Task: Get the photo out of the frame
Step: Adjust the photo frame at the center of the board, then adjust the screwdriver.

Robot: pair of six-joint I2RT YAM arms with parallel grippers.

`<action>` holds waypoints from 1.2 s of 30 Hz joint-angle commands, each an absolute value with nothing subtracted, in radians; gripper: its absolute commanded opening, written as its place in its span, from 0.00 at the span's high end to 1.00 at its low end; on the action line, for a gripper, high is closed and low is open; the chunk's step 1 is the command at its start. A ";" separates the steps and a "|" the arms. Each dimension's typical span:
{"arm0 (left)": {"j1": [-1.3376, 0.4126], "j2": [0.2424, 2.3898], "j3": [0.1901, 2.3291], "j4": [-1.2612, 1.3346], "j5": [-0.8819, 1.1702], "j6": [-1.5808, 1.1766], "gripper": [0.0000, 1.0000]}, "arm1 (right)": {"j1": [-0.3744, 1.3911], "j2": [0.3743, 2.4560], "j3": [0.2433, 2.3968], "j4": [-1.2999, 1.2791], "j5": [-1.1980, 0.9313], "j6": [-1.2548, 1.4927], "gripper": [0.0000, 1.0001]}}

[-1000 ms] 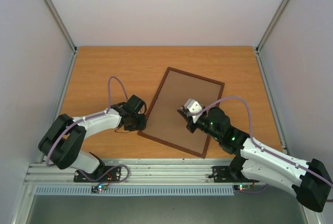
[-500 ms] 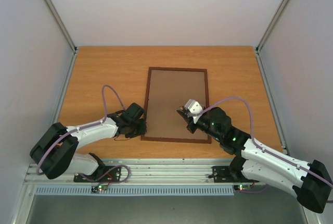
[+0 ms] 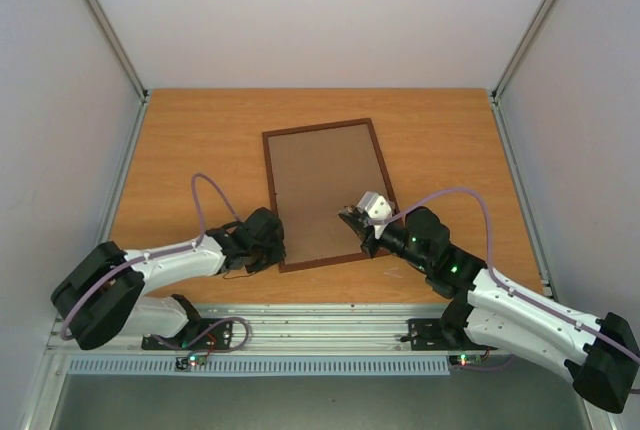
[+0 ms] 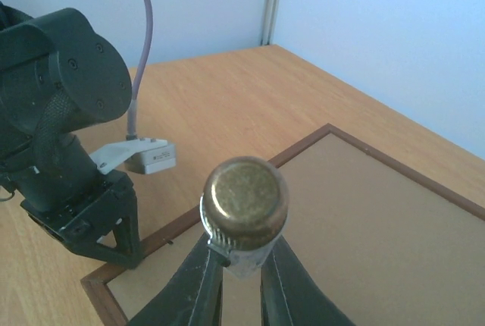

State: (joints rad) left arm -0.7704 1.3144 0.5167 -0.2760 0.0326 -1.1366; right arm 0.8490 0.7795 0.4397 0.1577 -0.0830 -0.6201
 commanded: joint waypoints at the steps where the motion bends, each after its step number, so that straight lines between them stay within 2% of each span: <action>1: -0.775 1.243 0.465 -0.284 0.007 -1.221 0.80 | 0.850 0.765 0.446 0.196 -0.124 -0.580 0.99; 8: -0.775 0.935 0.402 -0.389 -0.090 -1.220 0.55 | 0.853 0.829 0.456 0.259 -0.148 -0.523 0.99; 13: -0.773 0.721 0.419 -0.417 -0.133 -1.189 0.31 | 0.865 0.896 0.443 0.407 -0.158 -0.465 0.99; 18: -0.772 0.594 0.425 -0.342 -0.127 -1.171 0.17 | 0.893 0.990 0.428 0.601 -0.173 -0.427 0.99; 27: -0.773 0.548 0.382 -0.045 -0.034 -1.266 0.11 | 0.971 1.092 0.423 0.830 -0.144 -0.424 0.99; 36: -0.773 0.589 0.319 0.257 0.031 -1.405 0.10 | 1.045 1.187 0.422 1.038 -0.115 -0.409 0.99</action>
State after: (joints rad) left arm -0.7738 0.5705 0.3538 0.0319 0.0002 -1.3239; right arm 1.0126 1.1511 0.4274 0.8700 -0.1452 -0.4225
